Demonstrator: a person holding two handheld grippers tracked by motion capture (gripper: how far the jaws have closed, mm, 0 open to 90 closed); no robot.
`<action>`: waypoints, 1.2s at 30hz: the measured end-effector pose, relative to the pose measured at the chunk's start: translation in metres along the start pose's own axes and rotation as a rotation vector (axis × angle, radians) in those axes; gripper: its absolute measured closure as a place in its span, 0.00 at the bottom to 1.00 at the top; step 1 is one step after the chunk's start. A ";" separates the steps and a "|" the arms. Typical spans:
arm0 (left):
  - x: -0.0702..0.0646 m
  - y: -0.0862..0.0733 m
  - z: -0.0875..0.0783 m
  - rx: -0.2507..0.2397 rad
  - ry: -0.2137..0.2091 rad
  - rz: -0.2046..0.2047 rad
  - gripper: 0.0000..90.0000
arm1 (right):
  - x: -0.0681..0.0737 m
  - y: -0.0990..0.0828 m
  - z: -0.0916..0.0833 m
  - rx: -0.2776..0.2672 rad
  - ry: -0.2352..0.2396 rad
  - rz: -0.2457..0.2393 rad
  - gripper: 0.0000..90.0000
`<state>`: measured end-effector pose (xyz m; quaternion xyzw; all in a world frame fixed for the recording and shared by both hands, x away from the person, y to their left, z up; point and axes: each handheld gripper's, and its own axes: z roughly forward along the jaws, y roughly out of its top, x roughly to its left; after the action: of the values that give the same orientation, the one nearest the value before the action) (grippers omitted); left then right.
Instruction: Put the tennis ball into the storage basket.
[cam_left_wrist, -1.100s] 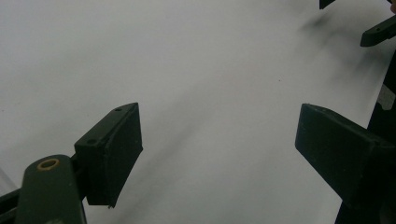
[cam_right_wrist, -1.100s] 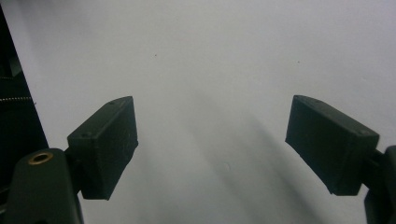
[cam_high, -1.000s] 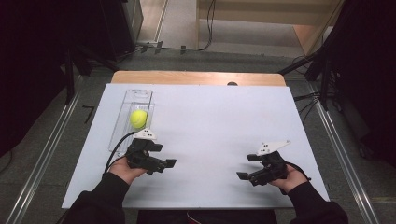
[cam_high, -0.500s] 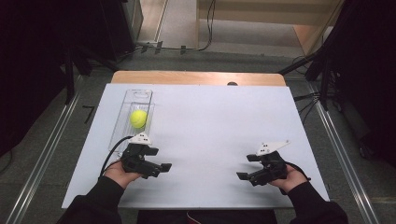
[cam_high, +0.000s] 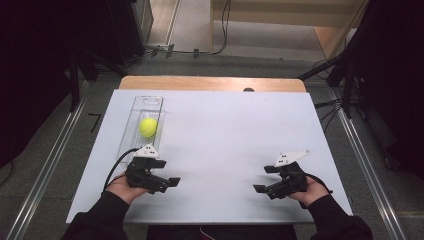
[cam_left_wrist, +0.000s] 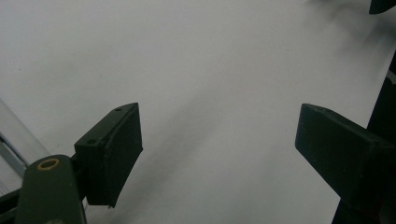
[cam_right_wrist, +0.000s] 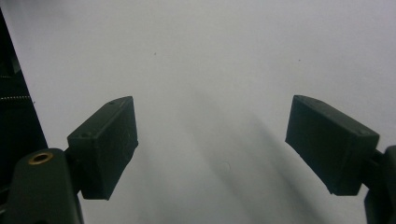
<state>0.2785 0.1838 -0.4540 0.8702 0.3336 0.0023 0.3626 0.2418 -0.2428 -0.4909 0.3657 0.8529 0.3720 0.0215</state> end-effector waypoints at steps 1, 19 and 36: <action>0.000 0.000 0.000 0.000 0.000 0.000 0.17 | 0.000 0.000 0.000 0.000 0.000 0.000 0.16; 0.001 -0.001 0.001 0.002 -0.002 0.006 0.17 | 0.000 0.000 0.001 0.003 0.003 0.002 0.16; 0.001 -0.001 0.000 0.004 -0.003 0.010 0.17 | 0.000 0.000 0.001 0.004 0.003 0.001 0.16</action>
<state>0.2786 0.1847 -0.4554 0.8725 0.3289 0.0020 0.3613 0.2422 -0.2425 -0.4916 0.3657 0.8535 0.3708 0.0192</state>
